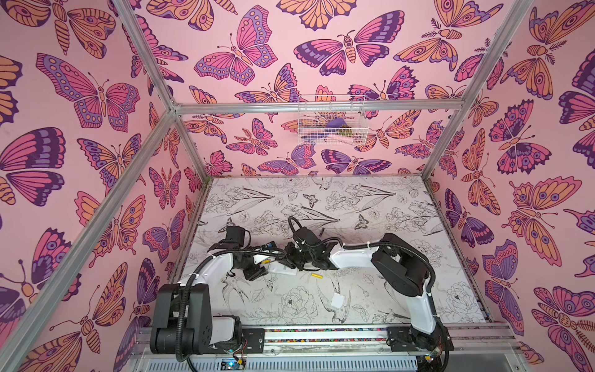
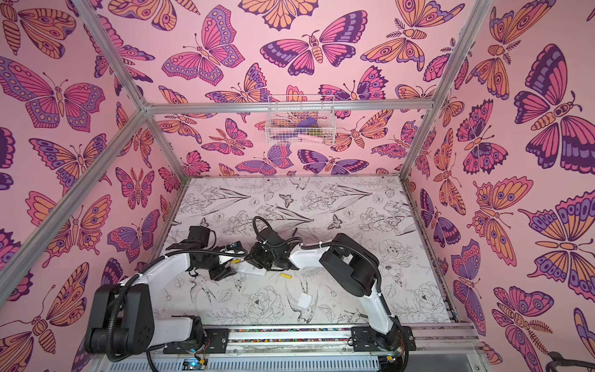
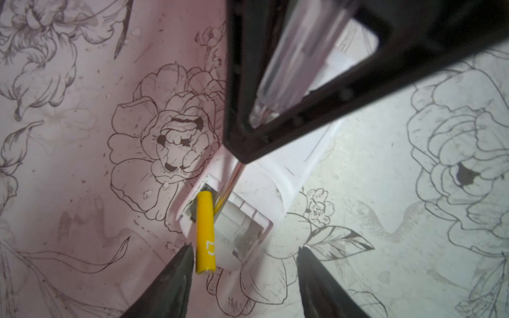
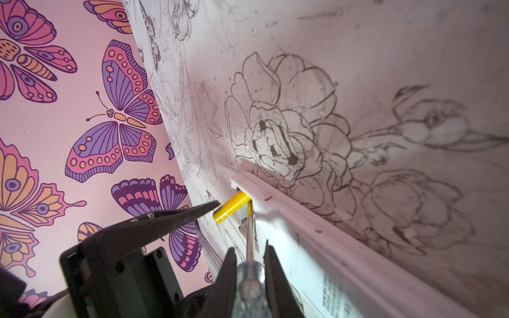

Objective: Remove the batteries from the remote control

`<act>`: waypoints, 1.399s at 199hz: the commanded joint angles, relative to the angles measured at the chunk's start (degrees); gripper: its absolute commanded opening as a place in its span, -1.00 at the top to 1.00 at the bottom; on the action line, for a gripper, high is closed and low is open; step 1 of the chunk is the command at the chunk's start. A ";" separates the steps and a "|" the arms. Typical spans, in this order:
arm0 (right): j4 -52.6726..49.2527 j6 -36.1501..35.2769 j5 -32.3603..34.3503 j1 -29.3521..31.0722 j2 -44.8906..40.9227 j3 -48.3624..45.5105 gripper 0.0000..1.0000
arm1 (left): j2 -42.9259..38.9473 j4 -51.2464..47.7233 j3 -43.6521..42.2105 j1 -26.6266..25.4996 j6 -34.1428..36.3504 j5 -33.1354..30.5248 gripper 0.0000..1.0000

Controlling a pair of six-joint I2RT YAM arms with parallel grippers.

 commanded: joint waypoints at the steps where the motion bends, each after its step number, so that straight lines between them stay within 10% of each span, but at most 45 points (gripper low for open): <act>1: 0.83 0.41 1.02 -0.48 0.88 -0.48 1.00 | 1.18 1.54 0.27 -0.31 -2.15 0.77 -0.03; 119: 0.24 -1.48 0.07 -1.18 -0.85 -0.80 1.00 | -3.51 2.17 -0.56 -2.40 -3.21 -2.13 0.88; 205: -1.22 -5.22 3.81 -4.72 -17.24 -13.87 1.00 | -2.04 -7.17 13.55 -3.90 -10.75 2.94 0.89; 279: -16.08 -20.27 19.44 -10.54 -39.69 -26.72 1.00 | 7.90 9.06 16.53 -17.42 -25.00 -0.37 0.90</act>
